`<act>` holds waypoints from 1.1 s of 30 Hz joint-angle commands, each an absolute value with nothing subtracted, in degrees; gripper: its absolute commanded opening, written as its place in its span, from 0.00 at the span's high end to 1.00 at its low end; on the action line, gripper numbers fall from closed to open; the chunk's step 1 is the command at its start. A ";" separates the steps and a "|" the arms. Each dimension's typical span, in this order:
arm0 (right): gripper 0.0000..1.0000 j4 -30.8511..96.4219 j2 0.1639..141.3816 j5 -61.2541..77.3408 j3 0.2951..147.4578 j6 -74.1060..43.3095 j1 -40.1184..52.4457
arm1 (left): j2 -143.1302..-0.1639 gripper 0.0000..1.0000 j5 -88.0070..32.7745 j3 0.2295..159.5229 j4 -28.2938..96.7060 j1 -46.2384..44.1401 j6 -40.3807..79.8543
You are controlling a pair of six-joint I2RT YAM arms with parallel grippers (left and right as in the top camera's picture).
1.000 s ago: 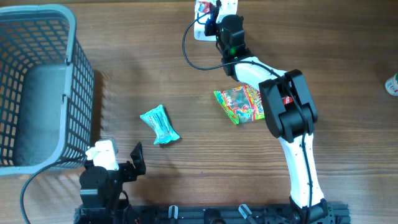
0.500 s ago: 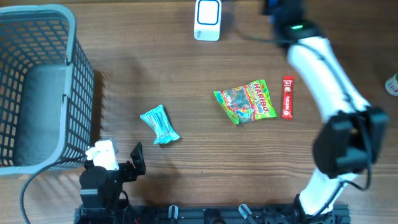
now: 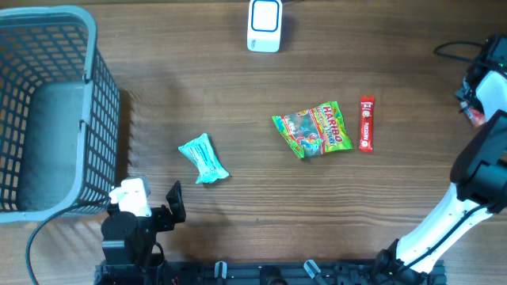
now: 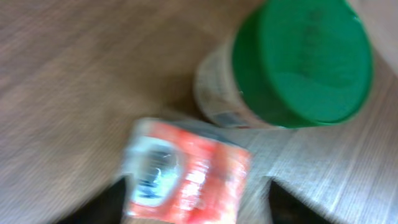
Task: Scan the item barcode
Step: 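Lower the right gripper onto the Haribo bag and grasp it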
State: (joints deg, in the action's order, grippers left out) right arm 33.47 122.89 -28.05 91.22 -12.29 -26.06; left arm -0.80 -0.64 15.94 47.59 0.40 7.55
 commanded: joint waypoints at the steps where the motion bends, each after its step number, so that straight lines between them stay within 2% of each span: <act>1: 0.00 35.38 116.07 -18.83 94.96 -12.08 -21.67 | -0.49 0.00 0.08 15.64 47.44 0.10 6.24; 5: 0.01 42.78 107.87 -1.02 94.94 -12.16 -13.47 | -0.49 0.00 0.08 15.64 47.44 0.10 6.24; 9: 0.00 50.87 107.92 4.32 92.71 -12.19 -2.94 | -0.49 0.00 0.05 15.64 47.46 0.10 6.24; 13: 0.00 59.96 108.20 15.73 90.08 -12.40 7.73 | -0.49 0.00 0.08 15.64 47.46 0.10 6.24; 16: 0.00 61.41 108.20 23.83 90.08 -17.58 12.93 | -0.49 0.00 0.08 15.64 47.46 0.10 6.24; 17: 0.03 61.28 108.20 28.34 90.08 -19.62 14.70 | -0.49 0.00 0.08 15.64 47.46 0.10 6.24; 18: 0.16 60.29 108.20 31.97 90.08 -19.03 16.10 | -0.49 0.00 0.08 15.64 47.44 0.10 6.24; 19: 0.18 59.68 108.20 31.88 90.08 -18.41 16.93 | -0.49 0.00 0.08 15.64 47.44 0.10 6.24; 20: 0.00 58.94 108.20 30.15 90.08 -20.60 17.56 | -0.49 0.00 0.08 15.64 47.44 0.10 6.24; 21: 0.00 59.46 108.27 26.24 90.06 -27.97 18.06 | -0.49 0.00 0.05 15.64 47.46 0.10 6.24; 24: 0.00 66.96 108.38 13.65 87.42 -68.53 18.79 | -0.49 0.00 0.08 15.64 47.44 0.10 6.24; 25: 0.00 65.17 108.38 12.60 86.00 -74.17 18.79 | -0.49 0.00 0.08 15.64 47.44 0.10 6.24; 29: 0.00 54.98 108.81 11.77 77.38 -83.74 18.79 | -0.49 0.00 0.08 15.64 47.44 0.10 6.24; 33: 0.06 50.13 110.98 8.88 74.13 -84.31 17.61 | -0.49 0.00 0.08 15.64 47.44 0.10 6.24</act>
State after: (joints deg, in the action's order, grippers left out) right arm 51.59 108.40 13.39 76.36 -78.11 18.79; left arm -0.80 -0.64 15.94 47.59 0.40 7.55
